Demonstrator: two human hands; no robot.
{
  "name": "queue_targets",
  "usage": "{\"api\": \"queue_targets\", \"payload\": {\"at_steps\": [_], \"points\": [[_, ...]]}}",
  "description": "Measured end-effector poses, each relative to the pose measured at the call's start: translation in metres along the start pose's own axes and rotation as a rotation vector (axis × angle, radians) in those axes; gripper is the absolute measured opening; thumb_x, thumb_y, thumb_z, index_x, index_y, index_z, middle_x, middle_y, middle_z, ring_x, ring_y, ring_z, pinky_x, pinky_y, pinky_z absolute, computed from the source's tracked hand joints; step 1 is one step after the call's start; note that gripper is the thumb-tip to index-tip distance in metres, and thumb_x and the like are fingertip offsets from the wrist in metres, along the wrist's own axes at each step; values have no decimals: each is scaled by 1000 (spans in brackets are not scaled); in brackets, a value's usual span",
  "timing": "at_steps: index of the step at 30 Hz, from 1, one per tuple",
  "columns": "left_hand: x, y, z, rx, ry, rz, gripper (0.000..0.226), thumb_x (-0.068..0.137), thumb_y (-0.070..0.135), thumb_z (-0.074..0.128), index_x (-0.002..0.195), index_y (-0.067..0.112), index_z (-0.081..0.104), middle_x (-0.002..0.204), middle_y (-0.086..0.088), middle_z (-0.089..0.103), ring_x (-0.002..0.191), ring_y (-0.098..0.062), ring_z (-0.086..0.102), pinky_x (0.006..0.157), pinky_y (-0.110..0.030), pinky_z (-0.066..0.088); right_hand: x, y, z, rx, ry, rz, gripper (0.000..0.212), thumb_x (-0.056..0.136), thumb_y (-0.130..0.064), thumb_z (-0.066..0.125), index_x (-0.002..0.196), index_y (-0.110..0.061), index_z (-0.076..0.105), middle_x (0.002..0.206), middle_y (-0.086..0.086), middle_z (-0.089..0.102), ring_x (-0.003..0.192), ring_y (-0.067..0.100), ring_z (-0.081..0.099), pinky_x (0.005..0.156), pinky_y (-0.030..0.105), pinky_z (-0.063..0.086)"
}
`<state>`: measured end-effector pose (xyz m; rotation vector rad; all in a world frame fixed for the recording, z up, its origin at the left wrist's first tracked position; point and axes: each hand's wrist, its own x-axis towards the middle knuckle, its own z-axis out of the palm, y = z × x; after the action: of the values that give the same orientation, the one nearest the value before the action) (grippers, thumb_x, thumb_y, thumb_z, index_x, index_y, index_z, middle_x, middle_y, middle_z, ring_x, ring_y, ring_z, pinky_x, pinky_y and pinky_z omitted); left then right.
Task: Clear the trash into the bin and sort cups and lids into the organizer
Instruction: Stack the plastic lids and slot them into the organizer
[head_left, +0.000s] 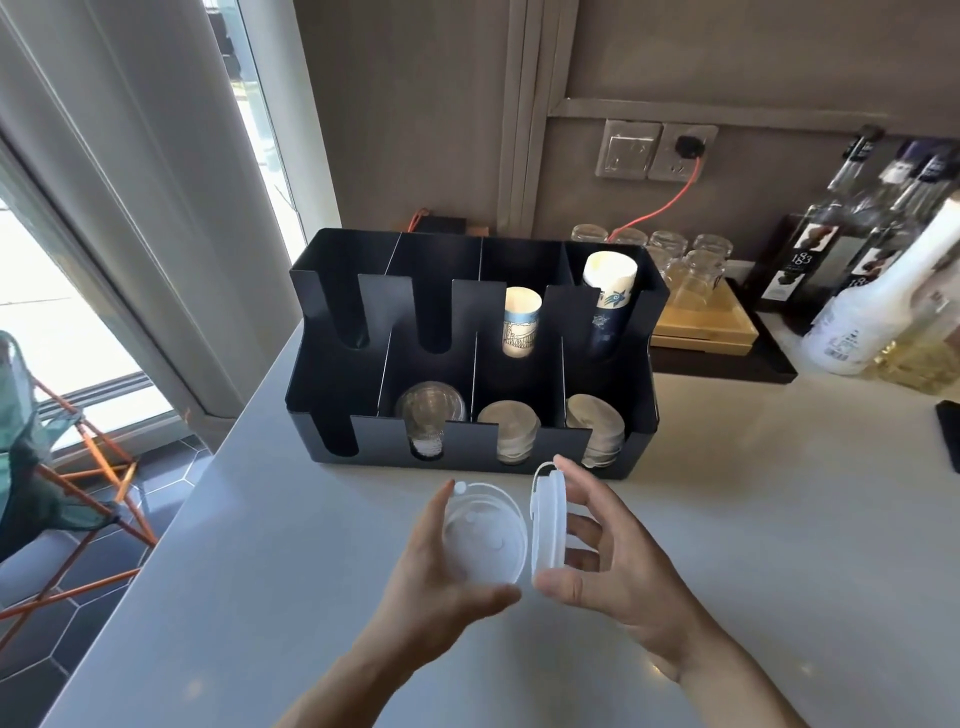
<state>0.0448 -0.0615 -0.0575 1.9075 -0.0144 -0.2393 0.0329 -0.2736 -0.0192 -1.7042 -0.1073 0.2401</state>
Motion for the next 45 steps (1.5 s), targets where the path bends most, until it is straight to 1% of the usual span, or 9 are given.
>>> {"api": "queue_targets", "payload": {"at_steps": [5, 8, 13, 19, 24, 31, 35, 40, 45], "points": [[4, 5, 7, -50, 37, 38, 117, 54, 37, 96, 151, 42, 30, 143, 15, 49, 132, -8, 48, 93, -19, 51, 7, -2, 10, -67, 83, -5, 93, 58, -46, 91, 139, -52, 45, 134, -22, 54, 124, 5, 57, 93, 27, 54], [2, 3, 3, -93, 25, 41, 118, 48, 41, 96, 148, 45, 34, 136, 17, 57, 126, -4, 53, 101, -29, 50, 8, -2, 10, -131, 101, 35, 93, 56, -52, 87, 138, -53, 43, 133, -25, 50, 122, 3, 56, 85, 20, 55], [1, 8, 3, -146, 53, -31, 110, 44, 47, 89, 139, 52, 34, 106, 5, 64, 99, -4, 63, 76, -19, 54, 10, -5, 15, -445, 121, 30, 111, 55, -67, 81, 151, -45, 28, 138, -30, 35, 128, -2, 43, 103, 27, 46], [10, 19, -1, -508, -151, -108, 54, 73, 11, 73, 126, 15, 67, 111, -19, 73, 98, -28, 71, 79, -38, 54, 15, -11, 30, -551, 89, -35, 118, 56, -73, 81, 154, -43, 22, 134, -40, 22, 116, -32, 27, 84, -4, 32], [12, 23, -8, -994, -323, -229, 64, 70, 11, 49, 132, -5, 55, 110, -27, 61, 94, -35, 59, 80, -42, 46, 17, -12, 35, -599, 131, -71, 120, 53, -75, 80, 152, -44, 21, 135, -42, 17, 113, -35, 24, 82, -4, 33], [14, 38, 1, -1076, -344, -255, 58, 91, 46, 58, 129, 3, 62, 116, -26, 59, 106, -39, 56, 85, -44, 46, 23, -8, 50, -652, 182, -131, 114, 57, -82, 62, 154, -34, 26, 150, -28, 28, 137, 0, 37, 103, 22, 42], [18, 35, 0, -1139, -286, -210, 56, 92, 48, 55, 129, 7, 65, 121, -20, 64, 108, -33, 62, 90, -42, 49, 24, -8, 51, -728, 300, -141, 117, 58, -87, 58, 156, -33, 25, 149, -25, 36, 140, 1, 31, 104, 21, 40], [20, 37, 6, -1045, -216, -135, 52, 90, 40, 59, 133, 11, 60, 121, -18, 64, 107, -32, 60, 83, -39, 51, 26, -4, 56, -841, 380, -148, 108, 62, -82, 57, 150, -21, 43, 134, -9, 52, 124, 19, 53, 81, 32, 55], [22, 36, 7, -909, -181, -46, 56, 78, 16, 68, 133, 13, 60, 122, -23, 66, 103, -32, 64, 73, -37, 55, 29, -2, 57, -799, 417, -107, 104, 56, -83, 64, 142, -32, 34, 133, -18, 38, 118, 17, 55, 65, 29, 51]]}}
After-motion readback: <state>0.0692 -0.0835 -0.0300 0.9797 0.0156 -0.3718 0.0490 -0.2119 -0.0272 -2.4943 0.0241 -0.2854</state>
